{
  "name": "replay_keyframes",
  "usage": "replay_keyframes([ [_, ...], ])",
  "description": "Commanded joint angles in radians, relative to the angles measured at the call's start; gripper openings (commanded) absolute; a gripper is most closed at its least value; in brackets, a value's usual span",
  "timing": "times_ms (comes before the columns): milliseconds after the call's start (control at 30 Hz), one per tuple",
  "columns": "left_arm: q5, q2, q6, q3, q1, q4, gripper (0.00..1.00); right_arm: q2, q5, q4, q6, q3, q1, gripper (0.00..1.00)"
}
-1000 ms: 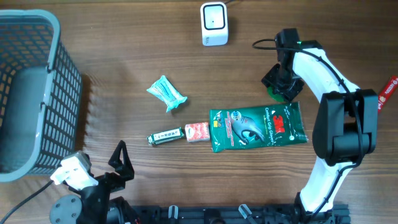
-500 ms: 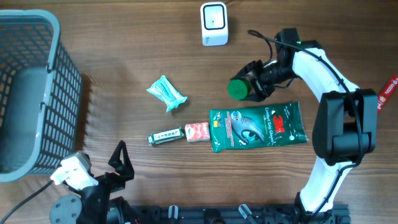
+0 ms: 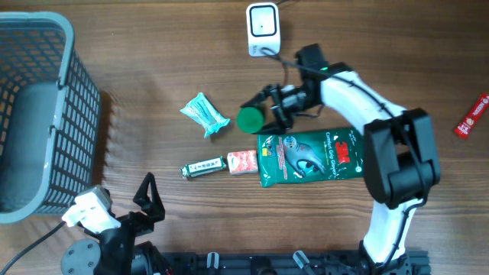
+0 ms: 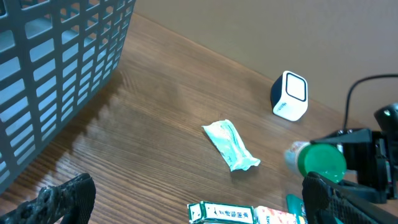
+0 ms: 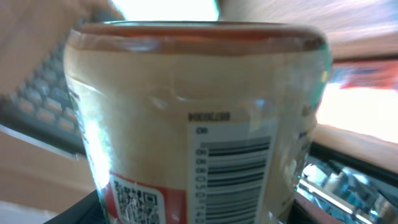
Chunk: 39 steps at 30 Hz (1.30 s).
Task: Scan the item barcode
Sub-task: 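Bring the jar's barcode up to the scanner, then set the jar down beside the wipes pack and open the gripper, then move the right gripper down over the green-lidded jar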
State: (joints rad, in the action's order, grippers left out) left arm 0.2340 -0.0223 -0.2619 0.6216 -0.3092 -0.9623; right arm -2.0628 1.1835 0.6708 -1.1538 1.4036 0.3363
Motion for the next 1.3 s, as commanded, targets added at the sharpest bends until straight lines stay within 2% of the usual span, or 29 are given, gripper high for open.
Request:
replay_keyframes([
  [0, 0.001, 0.001, -0.008, -0.003, 0.006, 0.003, 1.00, -0.033, 0.128, -0.099, -0.122, -0.005, 0.013, 0.64],
  [267, 0.001, 0.001, -0.008, -0.003, 0.006, 0.003, 1.00, -0.194, 0.260, -0.108, -0.139, -0.005, -0.003, 0.58],
  [300, 0.001, 0.001, -0.008, -0.003, 0.006, 0.003, 1.00, -0.200, 0.282, -0.108, -0.158, -0.005, -0.010, 0.66],
  [400, 0.001, 0.001, -0.008, -0.003, 0.006, 0.003, 1.00, -0.200, 0.309, -0.108, -0.196, -0.005, -0.029, 0.80],
  [433, 0.001, 0.001, -0.008, -0.003, 0.006, 0.003, 1.00, -0.200, 0.311, -0.108, -0.211, -0.005, -0.033, 1.00],
  [633, 0.001, 0.001, -0.008, -0.003, 0.006, 0.003, 1.00, -0.200, 0.302, -0.116, -0.237, 0.002, -0.063, 1.00],
  [733, 0.001, 0.001, -0.008, -0.003, 0.006, 0.003, 1.00, -0.195, 0.191, -0.188, -0.224, 0.025, -0.086, 1.00],
  [800, 0.001, 0.001, -0.008, -0.003, 0.006, 0.003, 1.00, -0.171, 0.145, -0.208, -0.166, 0.068, -0.117, 1.00],
  [900, 0.001, 0.001, -0.008, -0.003, 0.006, 0.003, 1.00, -0.083, 0.121, -0.207, -0.077, 0.120, -0.149, 1.00],
  [1067, 0.001, 0.001, -0.008, -0.003, 0.006, 0.003, 1.00, 0.189, 0.015, -0.208, 0.008, 0.124, -0.144, 1.00],
  [1100, 0.001, 0.001, -0.008, -0.003, 0.006, 0.003, 1.00, 0.237, -0.024, -0.218, 0.066, 0.124, -0.136, 1.00],
  [1167, 0.001, 0.001, -0.008, -0.003, 0.006, 0.003, 1.00, 0.335, -0.154, -0.224, 0.443, 0.124, -0.095, 0.99],
  [1200, 0.001, 0.001, -0.008, -0.003, 0.006, 0.003, 1.00, 0.388, -0.348, -0.121, 0.682, 0.124, -0.043, 1.00],
  [1267, 0.001, 0.001, -0.008, -0.003, 0.006, 0.003, 1.00, 0.414, -0.795, 0.010, 0.811, 0.124, 0.042, 1.00],
])
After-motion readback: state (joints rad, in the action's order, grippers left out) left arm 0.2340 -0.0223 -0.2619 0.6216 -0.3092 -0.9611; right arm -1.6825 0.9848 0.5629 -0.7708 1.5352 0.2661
